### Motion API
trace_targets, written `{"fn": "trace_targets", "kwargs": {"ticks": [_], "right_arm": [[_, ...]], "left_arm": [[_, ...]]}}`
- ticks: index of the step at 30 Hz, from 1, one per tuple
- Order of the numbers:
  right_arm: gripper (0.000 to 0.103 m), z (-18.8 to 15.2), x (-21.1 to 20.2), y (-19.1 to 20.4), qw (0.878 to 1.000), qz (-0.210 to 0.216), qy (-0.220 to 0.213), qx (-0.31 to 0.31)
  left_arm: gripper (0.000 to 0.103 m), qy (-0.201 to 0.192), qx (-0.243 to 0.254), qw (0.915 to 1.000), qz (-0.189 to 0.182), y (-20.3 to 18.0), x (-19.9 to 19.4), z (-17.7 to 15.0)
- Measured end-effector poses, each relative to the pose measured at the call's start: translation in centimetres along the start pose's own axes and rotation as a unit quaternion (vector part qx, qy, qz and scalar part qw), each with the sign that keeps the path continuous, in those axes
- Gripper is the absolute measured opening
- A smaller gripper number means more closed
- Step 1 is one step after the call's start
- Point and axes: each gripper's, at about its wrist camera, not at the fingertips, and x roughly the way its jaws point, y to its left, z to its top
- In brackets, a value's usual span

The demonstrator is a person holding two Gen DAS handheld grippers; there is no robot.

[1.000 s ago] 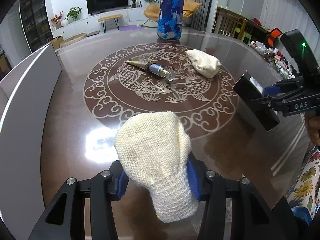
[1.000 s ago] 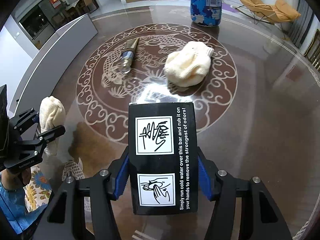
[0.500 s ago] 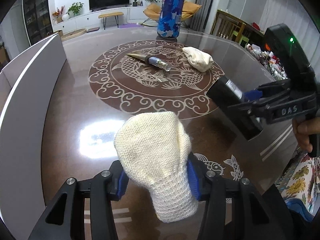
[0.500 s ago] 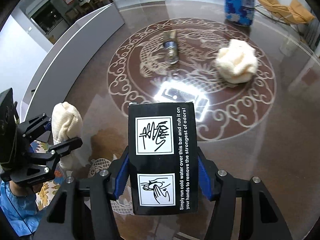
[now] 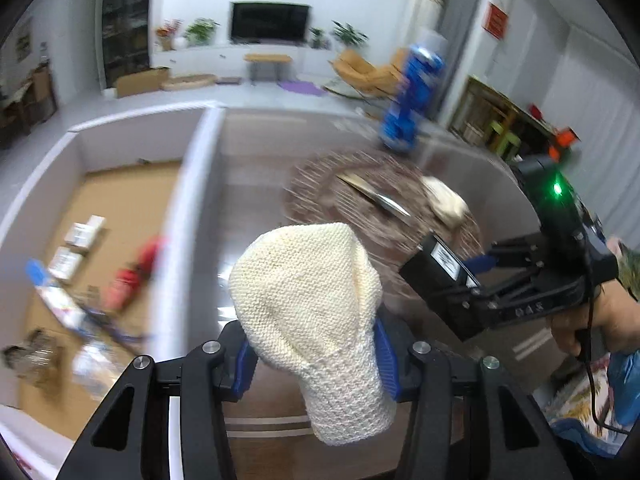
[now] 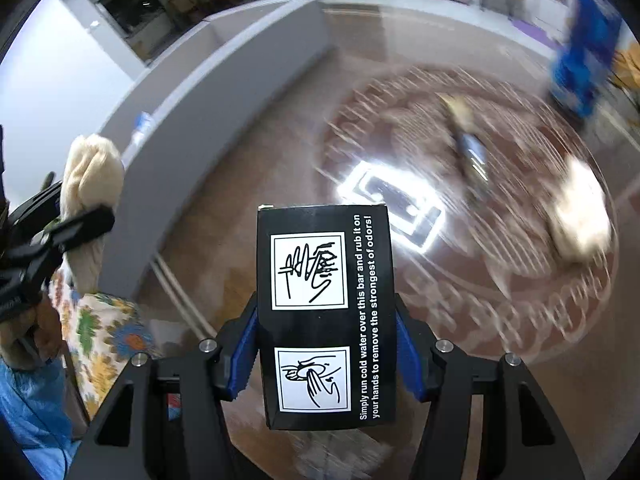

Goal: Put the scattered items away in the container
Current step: 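Carry the glove and black box toward the white container with both tools, then lower glove and black box into the container and open both tools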

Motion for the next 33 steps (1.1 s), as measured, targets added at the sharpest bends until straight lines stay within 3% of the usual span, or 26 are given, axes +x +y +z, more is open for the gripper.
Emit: {"fn": "trace_targets", "kwargs": {"ticks": [4, 9, 13, 16, 22, 24, 26, 28, 29, 33], "right_arm": [[0.06, 4.3, -0.9, 5.2, 0.998, 0.028, -0.031, -0.037], [0.06, 8.8, -1.6, 13.1, 0.99, 0.077, -0.076, -0.088], [0.06, 11.0, 0.0, 18.5, 0.983, 0.113, -0.095, -0.113], [0.06, 11.7, 2.4, 21.1, 0.98, 0.109, -0.101, -0.133], [0.06, 11.2, 8.0, 23.8, 0.982, 0.083, -0.078, -0.152], [0.061, 10.7, 9.2, 24.2, 0.983, 0.074, -0.071, -0.154], [0.069, 10.2, 10.0, 24.7, 0.982, 0.05, -0.069, -0.166], [0.084, 9.6, 10.1, 24.8, 0.981, 0.035, -0.073, -0.179], [0.085, 9.3, 9.9, 24.6, 0.979, 0.03, -0.078, -0.184], [0.087, 8.9, 9.7, 23.3, 0.975, 0.008, -0.084, -0.204]], "left_arm": [[0.049, -0.018, -0.046, 0.9973, 0.055, 6.9, -2.8, 0.9], [0.049, -0.021, -0.114, 0.9871, 0.111, 14.9, -4.6, 0.3], [0.049, -0.018, -0.166, 0.9771, 0.133, 19.8, -5.0, -1.5], [0.049, -0.009, -0.198, 0.9707, 0.136, 22.3, -4.8, -3.0], [0.049, 0.02, -0.208, 0.9672, 0.144, 23.8, -3.4, -5.4], [0.055, 0.03, -0.208, 0.9654, 0.154, 23.9, -2.9, -5.7], [0.065, 0.034, -0.209, 0.9635, 0.163, 23.9, -2.6, -5.8], [0.076, 0.031, -0.215, 0.9623, 0.163, 23.9, -2.6, -6.1], [0.081, 0.03, -0.218, 0.9615, 0.164, 23.9, -2.6, -6.1], [0.082, 0.019, -0.223, 0.9563, 0.188, 23.2, -2.7, -6.2]]}}
